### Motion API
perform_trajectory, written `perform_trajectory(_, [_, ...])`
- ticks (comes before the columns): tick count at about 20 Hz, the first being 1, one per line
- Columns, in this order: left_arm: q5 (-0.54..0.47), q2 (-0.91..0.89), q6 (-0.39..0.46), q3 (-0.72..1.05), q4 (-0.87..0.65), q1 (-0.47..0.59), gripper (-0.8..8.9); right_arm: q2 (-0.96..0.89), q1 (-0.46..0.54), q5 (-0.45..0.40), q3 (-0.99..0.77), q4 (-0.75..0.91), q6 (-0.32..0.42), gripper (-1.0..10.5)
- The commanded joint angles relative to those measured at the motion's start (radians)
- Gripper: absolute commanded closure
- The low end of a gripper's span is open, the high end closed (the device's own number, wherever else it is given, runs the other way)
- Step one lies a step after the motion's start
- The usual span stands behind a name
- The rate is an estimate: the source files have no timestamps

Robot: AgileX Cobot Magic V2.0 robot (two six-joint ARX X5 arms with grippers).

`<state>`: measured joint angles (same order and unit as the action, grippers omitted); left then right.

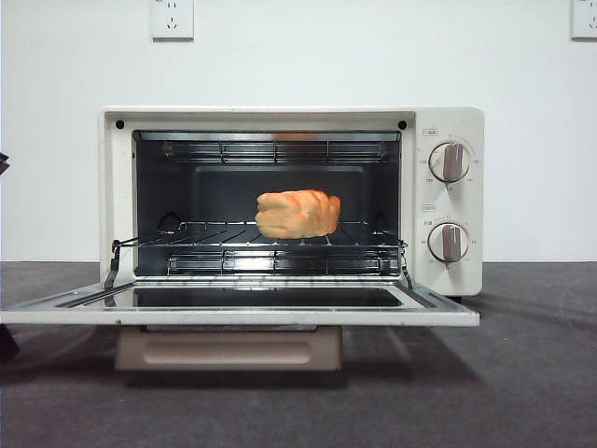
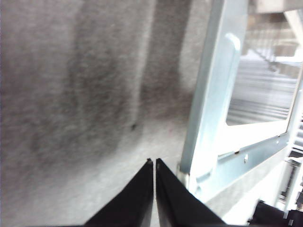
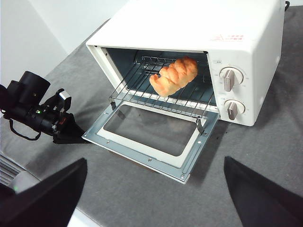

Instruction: The left arm flap open the oven, the right arm pick bread and place it into oven, the left arm flap close the oven

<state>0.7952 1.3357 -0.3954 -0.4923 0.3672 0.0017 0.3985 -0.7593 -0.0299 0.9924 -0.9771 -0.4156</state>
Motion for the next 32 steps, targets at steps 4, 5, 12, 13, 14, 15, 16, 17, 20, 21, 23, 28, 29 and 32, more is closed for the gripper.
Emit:
perform_trajectory(4, [0.100, 0.013, -0.053, -0.006, -0.077, -0.002, 8.01, 0.003, -0.010, -0.004, 0.017, 0.007, -0.003, 4.8])
perform_trajectory(5, [0.106, 0.013, -0.062, -0.006, -0.084, -0.002, 8.01, 0.003, -0.010, -0.004, 0.017, 0.007, -0.003, 4.8])
perform_trajectory(12, [0.157, 0.012, -0.127, -0.008, -0.169, -0.001, 8.00, 0.003, -0.010, -0.004, 0.017, 0.008, -0.014, 4.8])
perform_trajectory(13, [0.164, 0.011, -0.143, -0.008, -0.186, -0.001, 8.00, 0.003, -0.010, -0.004, 0.017, 0.008, -0.014, 4.8])
perform_trajectory(14, [0.168, 0.011, -0.154, -0.009, -0.202, -0.001, 8.00, 0.003, -0.010, -0.004, 0.017, 0.008, -0.014, 4.8])
perform_trajectory(15, [0.172, 0.011, -0.173, -0.010, -0.224, -0.001, 8.00, 0.003, -0.010, -0.004, 0.017, 0.008, -0.014, 4.8])
perform_trajectory(16, [0.173, 0.011, -0.189, -0.012, -0.239, -0.001, 8.00, 0.003, -0.010, -0.004, 0.017, 0.008, -0.015, 4.8])
perform_trajectory(17, [0.173, 0.011, -0.201, -0.015, -0.254, -0.001, 8.00, 0.003, -0.010, -0.004, 0.017, 0.008, -0.015, 4.8])
perform_trajectory(20, [0.177, 0.011, -0.248, -0.027, -0.304, -0.001, 8.00, 0.003, -0.010, -0.004, 0.017, 0.008, -0.018, 4.8])
perform_trajectory(21, [0.179, 0.011, -0.269, -0.031, -0.326, -0.001, 8.00, 0.003, -0.010, -0.004, 0.017, 0.008, -0.018, 4.8])
perform_trajectory(23, [0.180, 0.011, -0.309, -0.040, -0.365, -0.001, 8.00, 0.003, -0.010, -0.004, 0.017, 0.008, -0.018, 4.8])
perform_trajectory(28, [0.186, 0.011, -0.402, -0.070, -0.464, -0.001, 8.00, 0.003, -0.010, -0.004, 0.017, 0.008, -0.019, 4.8])
perform_trajectory(29, [0.185, 0.011, -0.418, -0.076, -0.481, -0.001, 8.00, 0.003, -0.010, -0.004, 0.017, 0.008, -0.019, 4.8])
perform_trajectory(32, [0.185, 0.011, -0.484, -0.086, -0.567, -0.001, 8.00, 0.003, -0.010, -0.004, 0.017, 0.008, -0.019, 4.8])
